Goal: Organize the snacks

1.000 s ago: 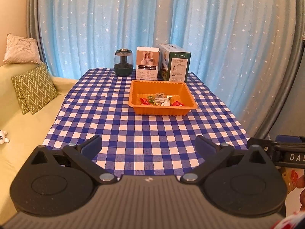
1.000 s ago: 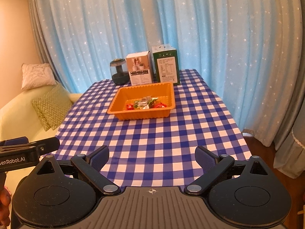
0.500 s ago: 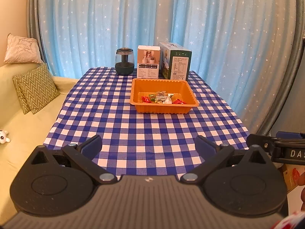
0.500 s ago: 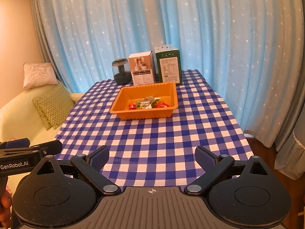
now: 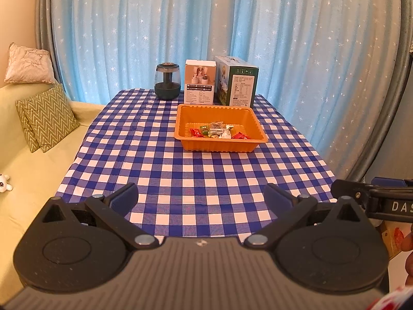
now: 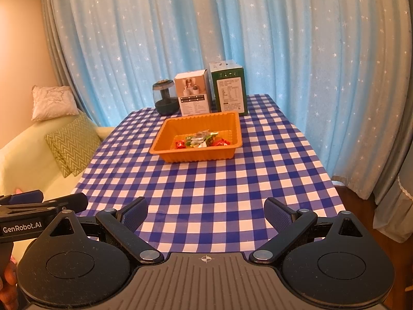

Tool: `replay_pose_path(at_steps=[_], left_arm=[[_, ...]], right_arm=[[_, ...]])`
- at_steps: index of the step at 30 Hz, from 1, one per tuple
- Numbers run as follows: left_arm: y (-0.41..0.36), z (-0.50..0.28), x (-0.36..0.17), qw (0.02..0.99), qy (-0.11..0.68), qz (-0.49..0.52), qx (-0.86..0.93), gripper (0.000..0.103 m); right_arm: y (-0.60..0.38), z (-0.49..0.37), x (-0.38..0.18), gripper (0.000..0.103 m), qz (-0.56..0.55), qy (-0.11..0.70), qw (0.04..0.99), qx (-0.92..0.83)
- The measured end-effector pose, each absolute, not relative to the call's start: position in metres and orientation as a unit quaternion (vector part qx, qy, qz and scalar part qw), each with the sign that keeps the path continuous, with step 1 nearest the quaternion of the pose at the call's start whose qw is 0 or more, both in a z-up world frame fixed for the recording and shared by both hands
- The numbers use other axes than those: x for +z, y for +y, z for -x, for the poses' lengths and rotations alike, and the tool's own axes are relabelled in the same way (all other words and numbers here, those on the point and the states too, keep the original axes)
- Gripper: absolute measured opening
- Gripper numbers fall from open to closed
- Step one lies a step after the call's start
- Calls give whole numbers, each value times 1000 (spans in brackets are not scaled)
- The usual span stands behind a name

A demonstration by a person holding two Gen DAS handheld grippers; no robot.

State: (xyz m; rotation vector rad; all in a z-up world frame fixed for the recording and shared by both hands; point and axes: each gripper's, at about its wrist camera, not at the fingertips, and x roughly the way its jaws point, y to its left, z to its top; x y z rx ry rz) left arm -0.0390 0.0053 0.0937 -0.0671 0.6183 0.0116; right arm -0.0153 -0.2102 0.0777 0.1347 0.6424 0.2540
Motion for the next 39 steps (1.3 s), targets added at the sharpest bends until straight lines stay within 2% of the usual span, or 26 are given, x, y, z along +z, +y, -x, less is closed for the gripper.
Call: replay_pose_path(at_steps=[39], left_arm=[[5,40,84,950,309,39,4,103]], right_arm=[[-207,16,72,96,-71,319,937,125]])
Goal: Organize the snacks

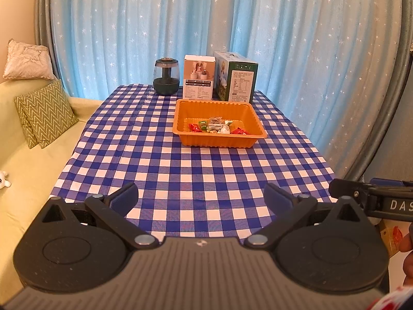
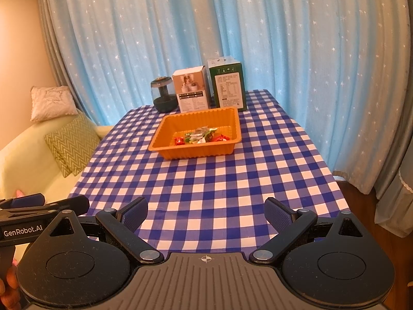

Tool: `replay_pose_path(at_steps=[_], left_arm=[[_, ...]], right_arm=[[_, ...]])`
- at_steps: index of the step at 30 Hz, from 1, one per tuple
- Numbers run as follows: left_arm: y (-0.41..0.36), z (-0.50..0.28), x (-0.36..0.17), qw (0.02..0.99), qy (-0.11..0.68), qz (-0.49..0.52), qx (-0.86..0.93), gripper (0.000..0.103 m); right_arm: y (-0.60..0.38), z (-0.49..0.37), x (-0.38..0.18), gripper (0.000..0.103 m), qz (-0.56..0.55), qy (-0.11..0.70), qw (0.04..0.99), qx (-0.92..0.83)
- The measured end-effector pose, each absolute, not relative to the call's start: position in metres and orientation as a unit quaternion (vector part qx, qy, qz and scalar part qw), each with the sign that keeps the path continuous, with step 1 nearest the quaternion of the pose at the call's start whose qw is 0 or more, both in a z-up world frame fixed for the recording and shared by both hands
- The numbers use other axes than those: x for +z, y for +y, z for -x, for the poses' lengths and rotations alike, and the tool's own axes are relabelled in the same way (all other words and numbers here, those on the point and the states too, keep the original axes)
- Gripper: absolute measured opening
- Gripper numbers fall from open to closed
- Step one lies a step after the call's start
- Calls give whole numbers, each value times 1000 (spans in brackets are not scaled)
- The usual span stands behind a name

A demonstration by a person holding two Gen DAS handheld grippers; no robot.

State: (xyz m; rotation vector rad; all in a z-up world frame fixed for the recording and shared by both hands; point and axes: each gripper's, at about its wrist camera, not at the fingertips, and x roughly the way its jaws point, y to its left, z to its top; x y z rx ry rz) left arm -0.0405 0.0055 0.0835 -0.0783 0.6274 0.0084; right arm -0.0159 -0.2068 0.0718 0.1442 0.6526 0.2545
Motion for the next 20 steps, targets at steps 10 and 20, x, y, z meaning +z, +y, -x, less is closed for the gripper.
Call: replay_pose_path(at_steps=[10,20], left_arm=[[5,41,82,950,309,38,4,103],[3,40,79,951,308,40,7,103]], right_arm=[[-208,16,69,96,-72,321,936,123],[-208,16,66,96,-73,322,936,123]])
